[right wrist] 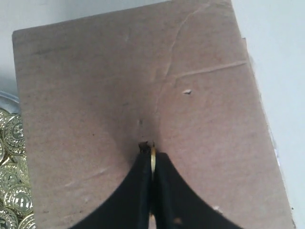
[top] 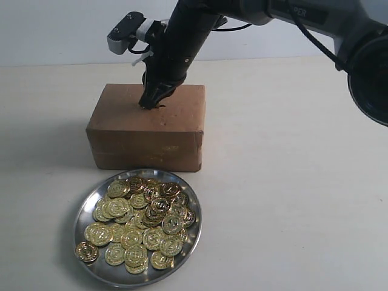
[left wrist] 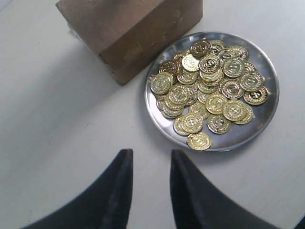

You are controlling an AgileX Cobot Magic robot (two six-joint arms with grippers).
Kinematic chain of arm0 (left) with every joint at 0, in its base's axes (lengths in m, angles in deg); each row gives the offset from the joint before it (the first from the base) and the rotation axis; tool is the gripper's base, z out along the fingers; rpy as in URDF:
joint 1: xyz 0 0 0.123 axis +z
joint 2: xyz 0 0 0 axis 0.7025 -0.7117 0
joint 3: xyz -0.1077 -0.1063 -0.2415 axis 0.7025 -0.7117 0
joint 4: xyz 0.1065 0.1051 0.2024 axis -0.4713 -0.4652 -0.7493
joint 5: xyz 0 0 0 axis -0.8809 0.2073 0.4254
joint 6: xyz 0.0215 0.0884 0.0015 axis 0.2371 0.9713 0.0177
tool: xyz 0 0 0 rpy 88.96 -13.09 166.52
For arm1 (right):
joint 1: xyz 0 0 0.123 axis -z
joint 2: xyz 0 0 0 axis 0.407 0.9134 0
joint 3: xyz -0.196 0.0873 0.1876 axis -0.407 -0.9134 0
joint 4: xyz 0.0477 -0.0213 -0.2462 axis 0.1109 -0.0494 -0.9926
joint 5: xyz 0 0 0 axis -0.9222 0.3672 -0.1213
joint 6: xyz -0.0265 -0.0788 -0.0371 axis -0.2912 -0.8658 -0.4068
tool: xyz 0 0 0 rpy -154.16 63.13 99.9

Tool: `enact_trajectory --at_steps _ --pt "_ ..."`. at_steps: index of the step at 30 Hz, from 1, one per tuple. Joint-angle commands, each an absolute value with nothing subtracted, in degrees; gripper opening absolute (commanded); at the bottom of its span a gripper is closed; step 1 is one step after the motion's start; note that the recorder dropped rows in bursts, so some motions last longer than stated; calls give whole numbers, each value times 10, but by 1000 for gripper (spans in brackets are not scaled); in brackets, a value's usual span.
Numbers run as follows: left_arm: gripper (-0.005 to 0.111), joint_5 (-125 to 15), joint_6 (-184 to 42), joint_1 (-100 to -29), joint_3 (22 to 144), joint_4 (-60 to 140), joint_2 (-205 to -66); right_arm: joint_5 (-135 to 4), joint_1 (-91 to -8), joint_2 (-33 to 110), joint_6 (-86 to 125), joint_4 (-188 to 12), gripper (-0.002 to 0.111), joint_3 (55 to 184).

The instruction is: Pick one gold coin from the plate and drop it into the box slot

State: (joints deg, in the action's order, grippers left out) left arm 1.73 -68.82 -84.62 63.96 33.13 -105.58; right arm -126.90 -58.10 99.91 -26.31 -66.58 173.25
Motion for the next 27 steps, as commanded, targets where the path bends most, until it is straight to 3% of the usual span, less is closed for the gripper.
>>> enact_trajectory --at_steps 1,8,10,12,14,16,27 --pt "28 9 -690 -845 638 333 -1050 -1258 -580 990 -257 -664 16 1739" --pt "28 9 -690 -845 638 333 -1050 -1258 -580 962 -246 -667 31 1739" --pt "28 9 -690 -845 638 333 -1047 -1258 -580 943 -225 -667 28 1739" --pt "24 2 -694 -845 638 333 -1040 -1258 -580 919 -204 -671 15 1739" --pt "12 -15 -706 -845 638 333 -1024 -1258 -580 886 -191 -678 0 1739" --pt "0 -39 -723 -845 638 333 -997 -1253 -580 847 -182 -685 0 1739" --pt "0 -117 -850 -845 622 334 -790 -1290 -580 596 -119 -674 0 1739"
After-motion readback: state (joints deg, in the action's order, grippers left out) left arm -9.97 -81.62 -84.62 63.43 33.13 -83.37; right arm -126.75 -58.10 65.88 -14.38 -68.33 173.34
